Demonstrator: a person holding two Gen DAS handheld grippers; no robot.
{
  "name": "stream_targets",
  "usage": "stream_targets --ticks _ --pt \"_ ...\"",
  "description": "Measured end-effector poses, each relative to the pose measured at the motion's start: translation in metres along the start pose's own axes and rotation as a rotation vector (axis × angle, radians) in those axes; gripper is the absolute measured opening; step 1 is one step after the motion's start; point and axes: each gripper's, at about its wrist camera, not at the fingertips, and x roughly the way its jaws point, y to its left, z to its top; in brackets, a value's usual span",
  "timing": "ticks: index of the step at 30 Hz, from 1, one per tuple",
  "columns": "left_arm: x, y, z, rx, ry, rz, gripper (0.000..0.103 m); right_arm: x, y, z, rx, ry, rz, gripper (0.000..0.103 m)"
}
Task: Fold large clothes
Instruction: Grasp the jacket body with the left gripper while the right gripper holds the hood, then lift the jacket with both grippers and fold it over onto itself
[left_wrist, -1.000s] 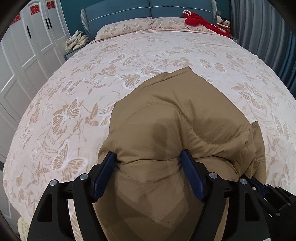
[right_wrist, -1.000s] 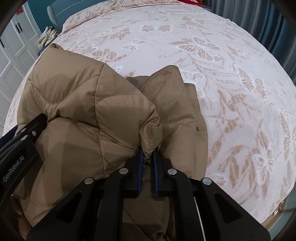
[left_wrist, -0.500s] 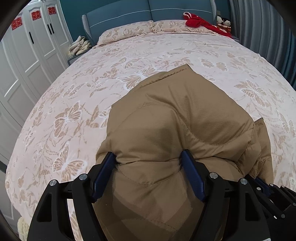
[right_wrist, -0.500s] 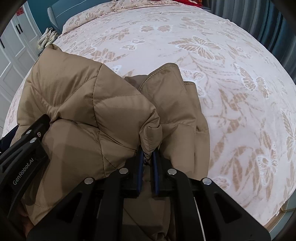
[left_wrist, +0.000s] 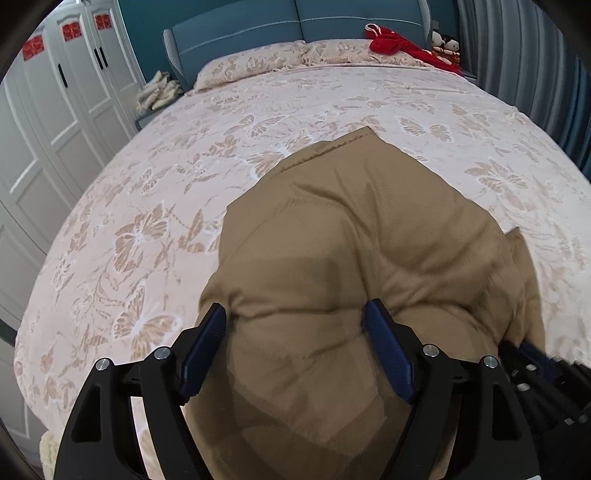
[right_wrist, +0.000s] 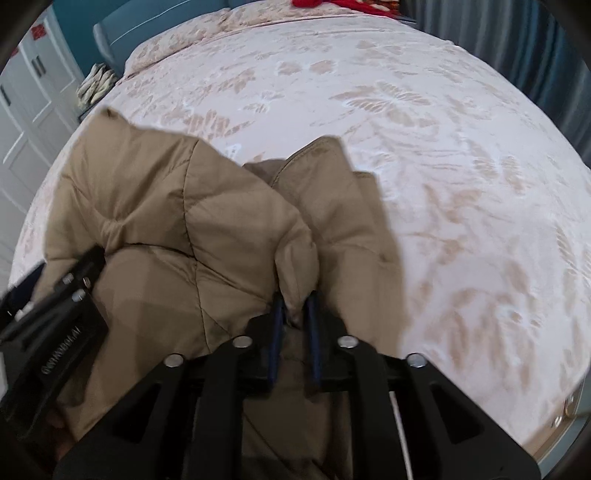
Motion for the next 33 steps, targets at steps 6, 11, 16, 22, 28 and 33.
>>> stream_targets --ticks 6,11,16,22,28,33 --pt "-0.04 0.021 -0.01 -0.032 0.016 -0.047 0.076 -0.069 -0.013 -0.035 0.034 -0.041 0.12 0.047" --pt "-0.057 0.026 -0.027 -0.013 0.056 -0.054 0.076 -0.083 -0.009 -0.068 0.016 -0.017 0.141 0.05" --pt "-0.059 0.03 -0.042 -0.023 0.078 -0.061 0.08 -0.068 -0.005 -0.08 -0.021 -0.003 0.085 0.049" --pt "-0.049 0.029 -0.05 -0.024 0.096 -0.059 0.084 -0.049 -0.008 -0.083 0.002 0.021 0.09 0.051" --pt "-0.038 0.025 -0.058 -0.021 0.088 -0.041 0.087 -0.036 -0.011 -0.086 0.009 0.033 0.096 0.054" --pt "-0.032 0.02 -0.062 -0.013 0.078 -0.03 0.088 -0.031 -0.009 -0.087 0.004 0.034 0.089 0.055"
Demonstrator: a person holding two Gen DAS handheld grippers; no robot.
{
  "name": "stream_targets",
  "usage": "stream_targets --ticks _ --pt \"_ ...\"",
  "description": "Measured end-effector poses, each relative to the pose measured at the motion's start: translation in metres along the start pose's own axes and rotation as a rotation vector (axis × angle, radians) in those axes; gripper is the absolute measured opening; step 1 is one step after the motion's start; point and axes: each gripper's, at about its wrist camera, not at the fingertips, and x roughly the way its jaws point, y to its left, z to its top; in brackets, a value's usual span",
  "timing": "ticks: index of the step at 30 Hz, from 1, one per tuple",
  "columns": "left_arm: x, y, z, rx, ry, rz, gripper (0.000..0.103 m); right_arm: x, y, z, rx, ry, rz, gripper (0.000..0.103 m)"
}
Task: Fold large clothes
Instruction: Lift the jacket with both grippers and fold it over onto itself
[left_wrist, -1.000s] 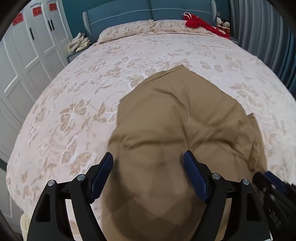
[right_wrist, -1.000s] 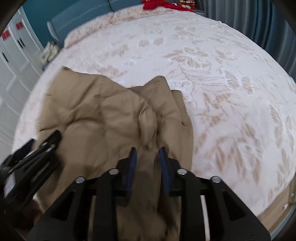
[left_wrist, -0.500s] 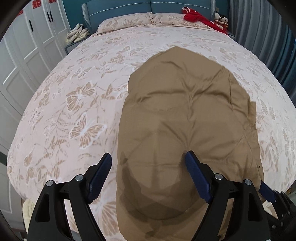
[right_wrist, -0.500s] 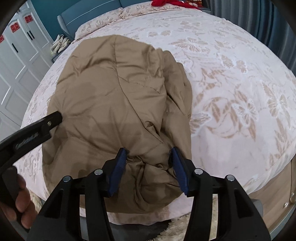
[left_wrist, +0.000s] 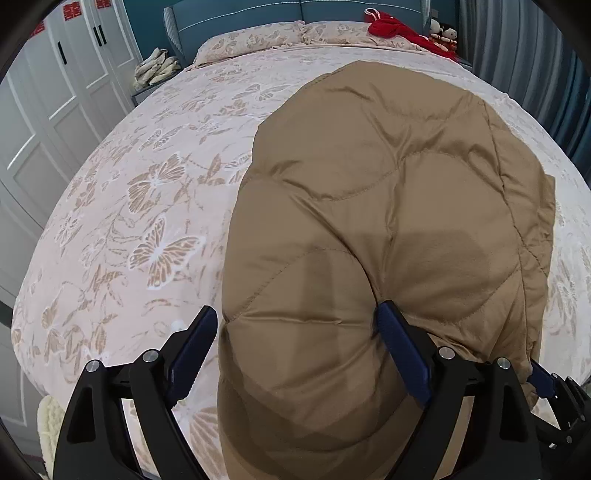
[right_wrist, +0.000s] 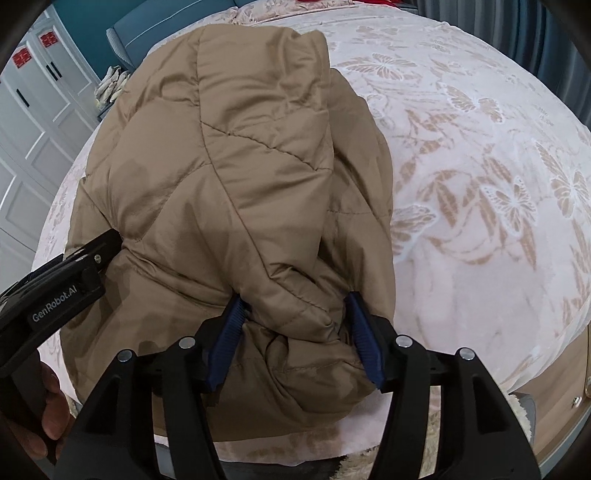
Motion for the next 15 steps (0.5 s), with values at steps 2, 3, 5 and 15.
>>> stream_targets --ticks 2,3,5,15 --pt "0.002 0.001 0.0 -0.006 0.002 -0.006 0.088 0.001 0.001 0.0 -0.004 -0.001 -0.007 0.055" --pt "0.003 0.001 0.0 -0.008 0.002 -0.007 0.088 0.002 0.001 0.0 -0.005 -0.001 -0.008 0.055" --pt "0.006 0.0 -0.001 -0.001 -0.003 -0.002 0.09 0.004 0.001 0.001 -0.006 -0.003 -0.011 0.056" --pt "-0.008 0.045 0.003 -0.163 0.047 -0.208 0.09 -0.04 0.004 0.005 0.003 -0.091 -0.02 0.058"
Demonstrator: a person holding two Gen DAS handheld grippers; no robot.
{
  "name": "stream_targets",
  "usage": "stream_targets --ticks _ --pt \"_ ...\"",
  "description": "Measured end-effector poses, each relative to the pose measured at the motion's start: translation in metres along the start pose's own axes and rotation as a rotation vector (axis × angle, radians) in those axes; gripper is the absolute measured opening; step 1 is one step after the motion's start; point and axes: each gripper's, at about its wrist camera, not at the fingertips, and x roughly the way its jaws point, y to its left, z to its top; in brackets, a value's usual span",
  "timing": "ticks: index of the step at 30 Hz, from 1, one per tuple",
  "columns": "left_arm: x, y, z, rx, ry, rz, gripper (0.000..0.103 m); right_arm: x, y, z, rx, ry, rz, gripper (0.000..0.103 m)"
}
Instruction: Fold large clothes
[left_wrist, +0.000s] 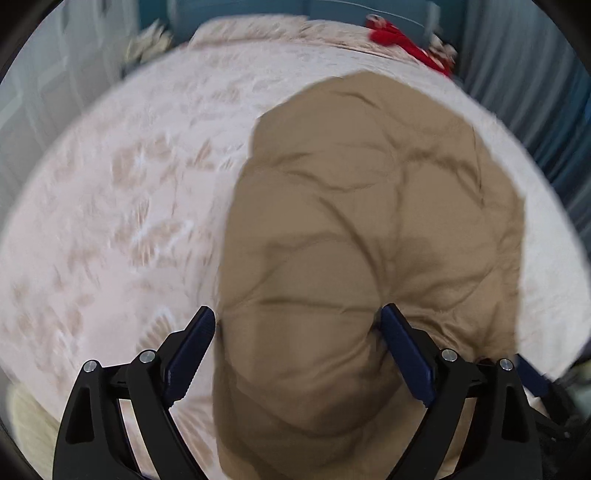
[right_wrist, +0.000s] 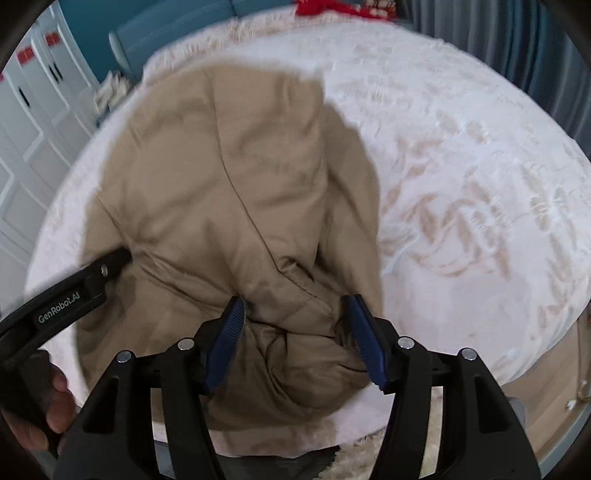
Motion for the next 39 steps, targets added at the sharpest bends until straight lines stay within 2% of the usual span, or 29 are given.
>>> stream_targets --ticks 1,3,4,6,8,12,16,18,22,25,28,29,31,33,36,39 --pt "-0.003 0.009 0.001 -0.04 0.005 -0.028 0.09 -0.009 -0.004 0.003 0.014 -0.029 0.004 0.061" --pt "-0.005 0.029 0.006 -0.126 0.021 -0.075 0.09 -0.018 -0.012 0.011 0.047 -0.068 0.001 0.075" --pt "-0.003 0.037 0.008 -0.15 0.035 -0.1 0.092 -0.017 -0.018 0.016 0.065 -0.072 0.002 0.077" --pt "0.004 0.045 0.012 -0.184 0.06 -0.132 0.092 -0.008 -0.029 0.022 0.111 -0.049 0.004 0.077" --pt "0.01 0.053 0.015 -0.221 0.077 -0.178 0.093 0.01 -0.04 0.027 0.162 -0.005 0.043 0.078" --pt "0.016 0.063 0.018 -0.292 0.103 -0.255 0.094 0.038 -0.054 0.03 0.248 0.053 0.108 0.085" --pt "0.018 0.071 0.022 -0.291 0.081 -0.27 0.094 0.058 -0.062 0.026 0.341 0.098 0.208 0.088" --pt "0.025 0.072 0.025 -0.285 0.086 -0.265 0.098 0.067 -0.062 0.023 0.379 0.114 0.255 0.088" --pt "0.04 0.068 0.028 -0.275 0.089 -0.316 0.098 0.076 -0.058 0.025 0.378 0.101 0.26 0.09" --pt "0.052 0.056 0.03 -0.266 0.12 -0.368 0.098 0.08 -0.054 0.027 0.369 0.098 0.264 0.09" --pt "0.056 0.047 0.035 -0.235 0.118 -0.35 0.098 0.085 -0.055 0.032 0.381 0.098 0.287 0.084" --pt "0.056 0.045 0.037 -0.228 0.122 -0.344 0.098 0.087 -0.055 0.033 0.391 0.1 0.3 0.079" --pt "0.051 0.039 0.04 -0.197 0.12 -0.335 0.098 0.088 -0.054 0.034 0.404 0.107 0.333 0.068" --pt "0.042 0.031 0.041 -0.138 0.099 -0.305 0.092 0.084 -0.05 0.034 0.401 0.104 0.361 0.048" --pt "0.026 0.019 0.044 -0.052 0.062 -0.269 0.081 0.067 -0.032 0.041 0.323 0.062 0.316 0.031" --pt "0.011 0.015 0.047 0.024 0.013 -0.23 0.072 0.049 -0.012 0.043 0.249 0.017 0.261 0.025"
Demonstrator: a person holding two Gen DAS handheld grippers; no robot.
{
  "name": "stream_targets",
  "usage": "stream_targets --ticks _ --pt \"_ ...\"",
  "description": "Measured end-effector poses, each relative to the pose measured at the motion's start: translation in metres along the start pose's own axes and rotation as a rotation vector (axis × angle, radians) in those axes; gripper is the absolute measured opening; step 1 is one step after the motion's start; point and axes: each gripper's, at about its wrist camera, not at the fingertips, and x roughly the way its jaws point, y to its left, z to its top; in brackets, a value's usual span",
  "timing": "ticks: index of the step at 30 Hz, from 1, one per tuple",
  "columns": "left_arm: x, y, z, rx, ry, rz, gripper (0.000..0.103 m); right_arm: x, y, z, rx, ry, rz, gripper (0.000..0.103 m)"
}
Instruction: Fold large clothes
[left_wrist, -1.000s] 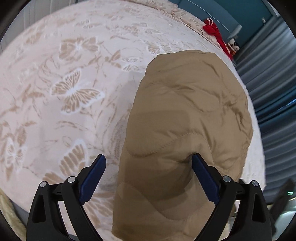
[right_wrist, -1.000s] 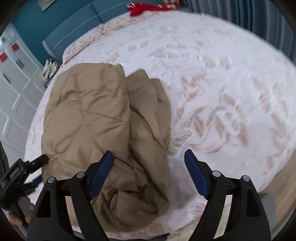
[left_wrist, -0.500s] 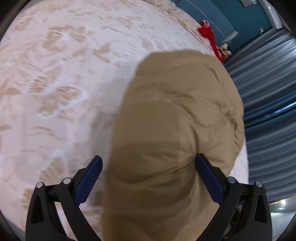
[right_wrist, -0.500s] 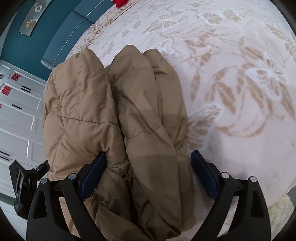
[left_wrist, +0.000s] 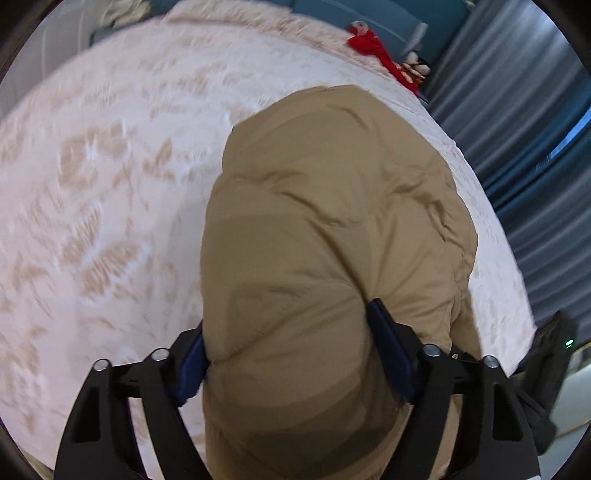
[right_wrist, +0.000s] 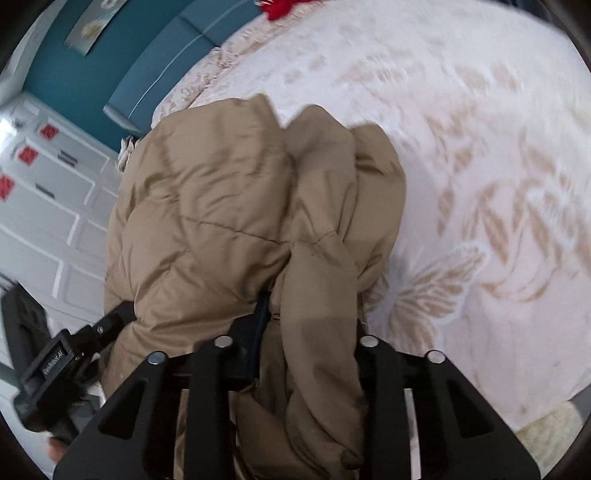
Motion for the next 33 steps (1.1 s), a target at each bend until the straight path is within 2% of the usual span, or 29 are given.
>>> stream_targets --ticks 4,10,13,17,22,25,28,29,32,33 --pt "-0.02 0.001 0.004 0.072 -0.048 0.048 0.066 -0.012 0.033 -0.01 -0.067 -0.052 -0.014 0.023" --pt "-0.047 0.028 0.011 0.088 -0.096 0.079 0.06 -0.015 0.076 -0.014 -0.145 -0.1 0.001 0.021" --pt "-0.05 0.046 0.017 0.098 -0.114 0.111 0.057 -0.005 0.091 -0.02 -0.188 -0.089 -0.005 0.021" --pt "-0.043 0.071 0.022 0.096 -0.084 0.139 0.054 0.021 0.108 -0.027 -0.215 -0.073 -0.032 0.021" --pt "-0.041 0.081 0.016 0.098 -0.083 0.153 0.053 0.032 0.119 -0.034 -0.265 -0.071 -0.078 0.021" --pt "-0.042 0.088 0.015 0.07 -0.069 0.126 0.055 0.033 0.112 -0.034 -0.254 -0.053 -0.078 0.021" --pt "-0.047 0.103 0.012 0.016 -0.049 0.063 0.065 0.031 0.101 -0.037 -0.234 -0.028 -0.062 0.022" --pt "-0.049 0.11 0.012 -0.023 -0.044 0.037 0.071 0.031 0.098 -0.038 -0.225 -0.02 -0.056 0.022" --pt "-0.047 0.14 0.009 -0.192 -0.027 -0.096 0.075 0.032 0.083 -0.038 -0.177 0.009 -0.031 0.023" --pt "-0.043 0.144 0.008 -0.222 -0.011 -0.12 0.078 0.033 0.08 -0.038 -0.159 0.013 -0.019 0.023"
